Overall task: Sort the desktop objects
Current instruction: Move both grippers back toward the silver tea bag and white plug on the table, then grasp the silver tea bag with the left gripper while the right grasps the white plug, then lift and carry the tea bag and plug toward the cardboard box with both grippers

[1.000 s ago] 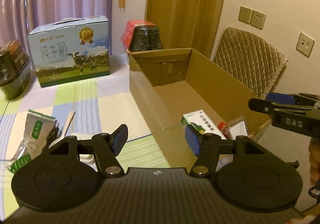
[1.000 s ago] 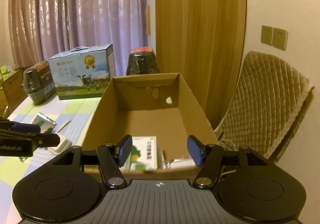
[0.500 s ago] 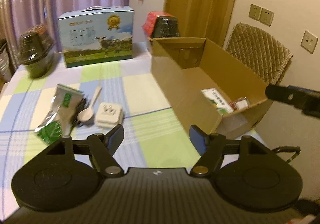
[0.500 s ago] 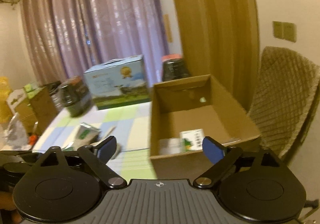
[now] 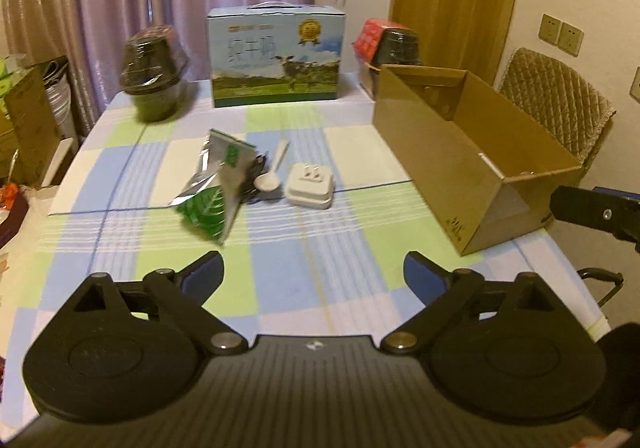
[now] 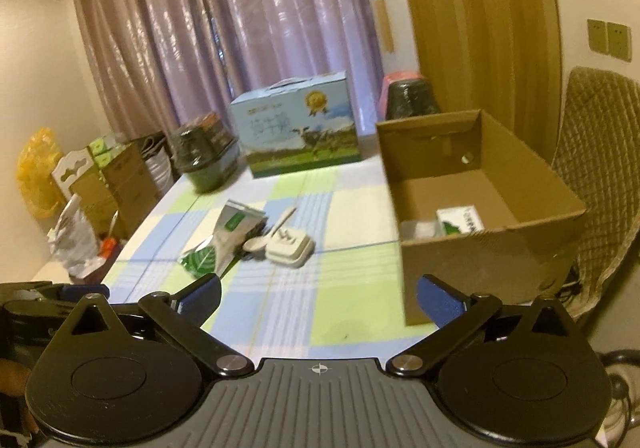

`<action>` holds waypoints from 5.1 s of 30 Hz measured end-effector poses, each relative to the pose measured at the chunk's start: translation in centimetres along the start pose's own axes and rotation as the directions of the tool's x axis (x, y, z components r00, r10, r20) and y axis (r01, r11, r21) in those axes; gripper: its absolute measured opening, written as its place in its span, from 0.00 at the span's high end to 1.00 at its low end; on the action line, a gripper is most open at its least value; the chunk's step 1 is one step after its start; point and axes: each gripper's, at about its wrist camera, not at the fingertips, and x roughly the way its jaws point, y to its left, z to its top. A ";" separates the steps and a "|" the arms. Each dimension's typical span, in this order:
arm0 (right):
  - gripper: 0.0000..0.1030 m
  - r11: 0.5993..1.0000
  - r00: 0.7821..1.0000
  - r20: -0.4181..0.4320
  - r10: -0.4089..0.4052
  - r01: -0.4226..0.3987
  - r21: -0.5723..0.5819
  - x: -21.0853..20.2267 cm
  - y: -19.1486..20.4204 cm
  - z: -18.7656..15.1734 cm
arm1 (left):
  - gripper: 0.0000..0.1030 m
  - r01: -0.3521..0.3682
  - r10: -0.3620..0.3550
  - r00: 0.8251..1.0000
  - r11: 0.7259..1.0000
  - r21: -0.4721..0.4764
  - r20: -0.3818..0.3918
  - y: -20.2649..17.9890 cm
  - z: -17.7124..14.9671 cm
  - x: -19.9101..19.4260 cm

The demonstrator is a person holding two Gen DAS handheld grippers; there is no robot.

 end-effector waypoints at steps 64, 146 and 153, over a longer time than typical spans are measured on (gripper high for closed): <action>0.02 0.938 0.982 -0.169 0.083 -0.134 -0.319 16.1 3.9 1.7 | 0.01 -0.043 0.060 0.992 0.988 0.147 -0.110 10.3 2.9 7.3; 0.17 0.960 0.928 -0.372 0.001 -0.106 -0.261 12.8 2.0 -10.1 | 0.22 0.193 -0.184 0.898 0.981 -0.019 -0.399 7.1 -4.7 9.8; 0.16 0.960 0.946 -0.324 0.022 -0.110 -0.257 12.5 1.7 -10.3 | 0.23 0.199 -0.186 0.881 0.980 -0.016 -0.434 6.9 -4.4 11.9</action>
